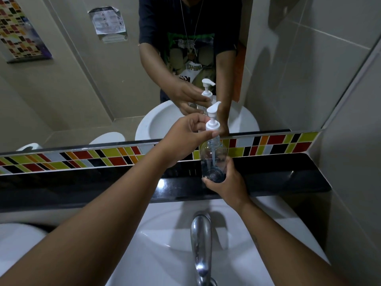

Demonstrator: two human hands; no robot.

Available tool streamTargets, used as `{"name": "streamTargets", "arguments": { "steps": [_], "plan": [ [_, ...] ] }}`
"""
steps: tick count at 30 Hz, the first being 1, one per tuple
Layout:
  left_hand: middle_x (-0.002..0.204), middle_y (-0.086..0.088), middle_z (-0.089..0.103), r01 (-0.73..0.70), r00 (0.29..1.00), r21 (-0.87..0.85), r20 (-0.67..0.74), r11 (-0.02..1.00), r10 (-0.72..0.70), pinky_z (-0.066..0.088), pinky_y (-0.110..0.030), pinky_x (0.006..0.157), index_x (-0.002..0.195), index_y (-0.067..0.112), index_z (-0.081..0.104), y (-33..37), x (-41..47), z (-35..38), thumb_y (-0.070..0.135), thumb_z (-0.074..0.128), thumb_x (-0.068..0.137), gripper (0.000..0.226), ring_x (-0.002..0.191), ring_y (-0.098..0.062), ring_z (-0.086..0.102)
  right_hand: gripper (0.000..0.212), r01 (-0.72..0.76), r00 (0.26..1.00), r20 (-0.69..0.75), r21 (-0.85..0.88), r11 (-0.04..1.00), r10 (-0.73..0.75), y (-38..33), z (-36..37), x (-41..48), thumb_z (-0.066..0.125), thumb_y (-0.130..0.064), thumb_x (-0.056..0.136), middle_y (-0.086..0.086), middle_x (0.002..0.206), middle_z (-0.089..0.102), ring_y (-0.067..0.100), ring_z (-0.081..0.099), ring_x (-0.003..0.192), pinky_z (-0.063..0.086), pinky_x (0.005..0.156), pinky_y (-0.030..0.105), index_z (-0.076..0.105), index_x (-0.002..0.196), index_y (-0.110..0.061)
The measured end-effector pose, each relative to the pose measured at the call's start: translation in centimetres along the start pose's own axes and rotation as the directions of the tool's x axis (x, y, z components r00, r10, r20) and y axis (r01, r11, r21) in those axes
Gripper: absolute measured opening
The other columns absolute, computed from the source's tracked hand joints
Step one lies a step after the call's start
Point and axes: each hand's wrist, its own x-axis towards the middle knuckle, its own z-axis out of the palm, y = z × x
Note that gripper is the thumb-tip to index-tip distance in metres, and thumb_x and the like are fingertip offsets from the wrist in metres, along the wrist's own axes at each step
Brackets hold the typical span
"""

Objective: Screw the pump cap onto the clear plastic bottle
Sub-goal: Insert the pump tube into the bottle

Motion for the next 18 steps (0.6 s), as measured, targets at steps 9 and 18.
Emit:
{"name": "streamTargets", "arguments": {
  "steps": [9,18],
  "plan": [
    [0.108,-0.006,0.081,0.014,1.000,0.013,0.023,1.000,-0.014,0.059,-0.037,0.095,0.103,0.023,0.067,-2.0,0.1,0.7,0.013,0.080,0.089,0.021,0.105,-0.022,0.077,0.080,0.008,1.000,0.002,-0.004,1.000,-0.008,0.0,0.0,0.0,0.087,-0.033,0.066,-0.008,0.120,0.059,0.011,0.060,0.105,0.051,0.088,0.024,0.042,0.131,-0.025],
    [0.095,0.002,0.082,-0.012,1.000,-0.137,-0.004,0.991,0.012,0.061,-0.033,0.089,0.103,0.016,0.064,-3.1,0.0,0.9,0.006,0.080,0.087,0.024,0.095,-0.015,0.078,0.079,0.002,1.000,0.007,-0.015,1.000,-0.002,-0.3,-0.1,-0.1,0.086,-0.033,0.067,-0.011,0.116,0.057,0.008,0.057,0.103,0.045,0.083,0.015,0.041,0.132,-0.025]
  ]
}}
